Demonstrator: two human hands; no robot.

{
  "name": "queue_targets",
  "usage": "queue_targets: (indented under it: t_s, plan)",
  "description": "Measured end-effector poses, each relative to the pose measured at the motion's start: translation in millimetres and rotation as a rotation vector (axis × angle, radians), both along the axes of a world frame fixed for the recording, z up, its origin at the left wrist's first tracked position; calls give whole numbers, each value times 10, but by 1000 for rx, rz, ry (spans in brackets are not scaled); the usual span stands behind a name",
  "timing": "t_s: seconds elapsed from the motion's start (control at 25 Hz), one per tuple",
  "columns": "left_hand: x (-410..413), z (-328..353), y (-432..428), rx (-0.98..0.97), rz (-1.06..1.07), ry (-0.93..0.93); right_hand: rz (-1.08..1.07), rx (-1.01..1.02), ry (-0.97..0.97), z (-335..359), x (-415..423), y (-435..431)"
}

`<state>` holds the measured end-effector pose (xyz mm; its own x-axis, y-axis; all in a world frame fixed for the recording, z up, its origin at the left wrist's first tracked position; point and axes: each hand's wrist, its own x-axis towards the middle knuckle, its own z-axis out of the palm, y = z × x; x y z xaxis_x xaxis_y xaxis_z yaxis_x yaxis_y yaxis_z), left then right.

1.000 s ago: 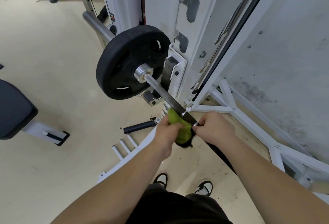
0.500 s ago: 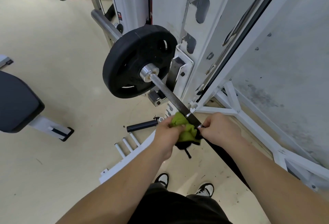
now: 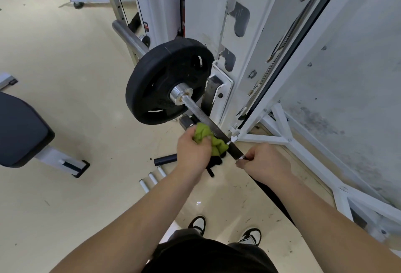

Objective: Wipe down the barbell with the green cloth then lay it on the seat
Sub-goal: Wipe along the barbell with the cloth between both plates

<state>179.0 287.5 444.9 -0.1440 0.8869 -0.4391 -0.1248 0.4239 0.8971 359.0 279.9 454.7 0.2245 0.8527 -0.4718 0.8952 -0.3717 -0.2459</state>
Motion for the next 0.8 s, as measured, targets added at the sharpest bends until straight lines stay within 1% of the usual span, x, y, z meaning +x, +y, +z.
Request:
queue_targets:
  t_s: [0.04,0.08,0.12,0.2,0.28,0.32,0.36,0.4,0.44,0.48,0.56,0.6,0.64,0.68,0.76,0.8]
  plan:
    - [-55,71,36,100,-25,107,7,1,11,-12,10,-31]
    - [-84,113,23,228,-112,242,7,13,31,-30,32,-60]
    - [-82,142,-15,372,-231,387,-4,27,57,-38,76,-88]
    - [-84,115,29,600,-436,694,-20,14,68,-21,208,-143]
    - [-63,8,322,727,-609,993,-3,-49,31,22,311,-213]
    - [-35,-17,457,744,-678,1118,-1,-60,17,38,328,-243]
    - [6,-42,554,703,-737,1227,0,-52,4,41,327,-270]
    - [80,-48,588,653,-786,1310,1,-36,-11,36,307,-282]
    - [180,-53,575,621,-852,1349,-5,-19,-27,26,289,-283]
    - [290,-35,508,648,-946,1360,-14,-13,-36,17,278,-278]
    - [439,62,299,799,-1231,1320,-33,-21,-26,-3,282,-272]
    - [436,113,301,844,-1318,1283,-43,-23,-21,-7,294,-272]
    - [397,138,418,806,-1337,1275,-48,-21,-18,-8,304,-279]
    - [363,173,581,690,-1309,1302,-48,-15,-19,-10,306,-286]
    - [341,240,865,461,-1195,1457,-35,-8,-30,-5,286,-287]
    - [392,274,887,408,-1180,1531,-27,-10,-38,2,269,-285]
